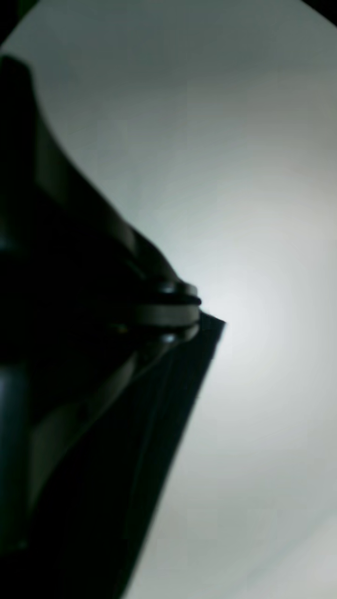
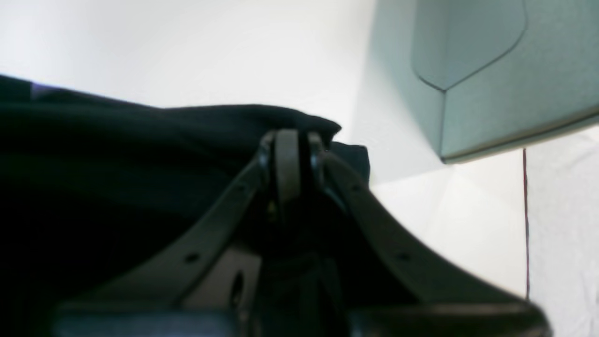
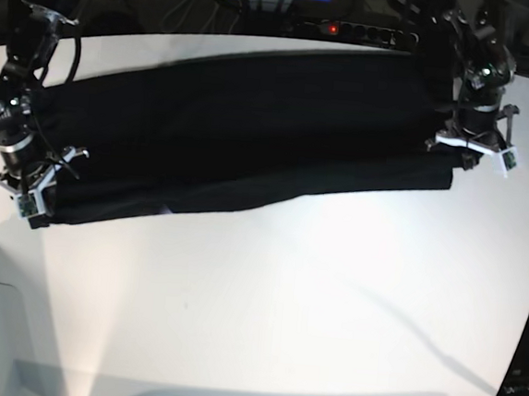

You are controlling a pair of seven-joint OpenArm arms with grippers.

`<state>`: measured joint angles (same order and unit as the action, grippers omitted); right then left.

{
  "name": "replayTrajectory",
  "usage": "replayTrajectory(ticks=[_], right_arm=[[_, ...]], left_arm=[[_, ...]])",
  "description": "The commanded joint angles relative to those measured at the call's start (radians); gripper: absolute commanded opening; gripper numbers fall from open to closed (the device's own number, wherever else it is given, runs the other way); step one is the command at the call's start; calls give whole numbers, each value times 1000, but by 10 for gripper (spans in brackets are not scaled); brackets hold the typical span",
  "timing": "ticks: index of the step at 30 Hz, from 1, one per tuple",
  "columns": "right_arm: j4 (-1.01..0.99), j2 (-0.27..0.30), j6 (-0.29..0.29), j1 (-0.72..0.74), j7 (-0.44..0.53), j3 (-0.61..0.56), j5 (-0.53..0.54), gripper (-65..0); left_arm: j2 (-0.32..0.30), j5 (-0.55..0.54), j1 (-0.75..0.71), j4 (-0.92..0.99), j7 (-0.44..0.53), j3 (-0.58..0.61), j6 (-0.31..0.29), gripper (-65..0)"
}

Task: Fold the T-shirt properly
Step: 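Hold the folded strip ends with both grippers and straighten it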

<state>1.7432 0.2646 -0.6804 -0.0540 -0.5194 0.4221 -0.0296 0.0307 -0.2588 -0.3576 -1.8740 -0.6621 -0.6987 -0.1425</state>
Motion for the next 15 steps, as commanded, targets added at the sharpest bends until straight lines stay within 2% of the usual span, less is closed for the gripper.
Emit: replayTrajectory(ticks=[1,12,15], right_arm=[[19,15,1,6,26,14,4,-650],[22,29,-18,-48,26,77,3,-650],[39,38,-18,-79,26,77,3,-650]], left_arm=[[-10,0,-11,-20,25,-6,2,-650],[-7,-3,-102,0,25,-2,2,-650],[-5,-66,-103,26,23,-2,2,-650]])
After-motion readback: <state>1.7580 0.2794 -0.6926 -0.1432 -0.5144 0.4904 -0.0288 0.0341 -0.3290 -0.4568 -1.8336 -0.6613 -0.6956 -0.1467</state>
